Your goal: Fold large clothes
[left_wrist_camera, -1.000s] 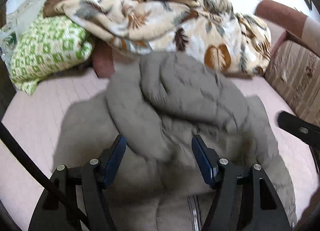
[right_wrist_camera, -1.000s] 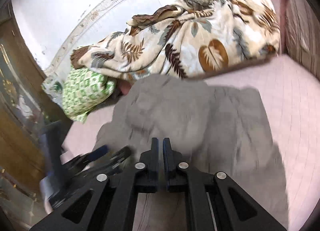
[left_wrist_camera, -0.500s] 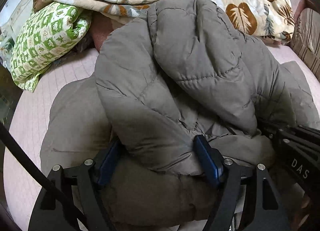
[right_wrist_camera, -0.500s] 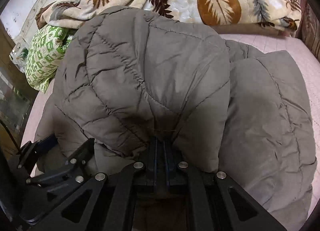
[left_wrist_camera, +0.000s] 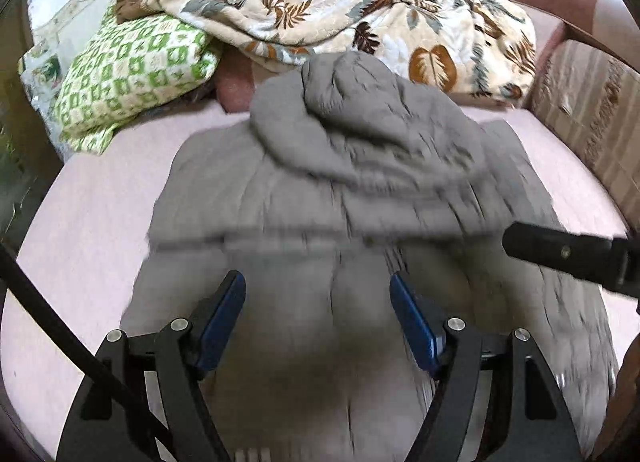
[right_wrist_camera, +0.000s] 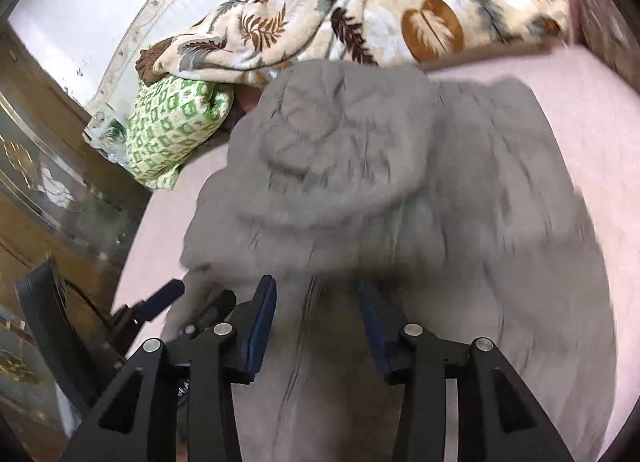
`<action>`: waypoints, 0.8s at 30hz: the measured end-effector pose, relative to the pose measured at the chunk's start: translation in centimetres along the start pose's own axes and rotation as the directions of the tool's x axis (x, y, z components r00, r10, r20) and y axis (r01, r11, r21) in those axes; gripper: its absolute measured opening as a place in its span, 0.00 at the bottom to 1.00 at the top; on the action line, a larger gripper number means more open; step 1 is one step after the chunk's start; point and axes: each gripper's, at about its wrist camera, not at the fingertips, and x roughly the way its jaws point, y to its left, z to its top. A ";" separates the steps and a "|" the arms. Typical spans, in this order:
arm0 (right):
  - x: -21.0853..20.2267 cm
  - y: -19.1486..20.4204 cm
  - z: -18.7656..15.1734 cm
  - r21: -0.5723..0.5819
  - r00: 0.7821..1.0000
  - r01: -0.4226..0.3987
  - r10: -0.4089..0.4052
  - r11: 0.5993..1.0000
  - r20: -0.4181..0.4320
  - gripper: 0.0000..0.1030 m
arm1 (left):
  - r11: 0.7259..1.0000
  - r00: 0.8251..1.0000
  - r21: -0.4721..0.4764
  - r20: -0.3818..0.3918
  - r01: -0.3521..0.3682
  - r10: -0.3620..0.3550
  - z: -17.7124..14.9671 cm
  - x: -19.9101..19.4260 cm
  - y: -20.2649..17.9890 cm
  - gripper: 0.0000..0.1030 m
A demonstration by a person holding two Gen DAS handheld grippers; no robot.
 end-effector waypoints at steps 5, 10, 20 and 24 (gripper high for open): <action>-2.8 1.8 -4.9 -0.020 0.999 0.038 -0.038 0.999 -0.005 0.51 | 1.000 1.000 0.018 0.007 -0.001 0.001 -3.9 -4.4 -0.4 0.72; -5.6 3.0 -8.5 -0.051 0.999 0.031 -0.030 0.998 0.014 0.59 | 0.998 0.997 0.041 0.063 -0.052 0.049 -6.8 -7.9 -1.0 0.78; -7.2 0.5 -15.7 -0.100 0.989 0.145 -0.141 0.984 0.044 0.63 | 0.973 0.977 0.092 0.038 -0.211 0.208 -12.7 -6.7 -0.6 0.78; -6.5 -0.6 -17.7 -0.097 0.983 0.182 -0.179 0.979 0.041 0.63 | 0.955 0.963 0.125 0.045 -0.270 0.266 -14.1 -5.7 -0.6 0.78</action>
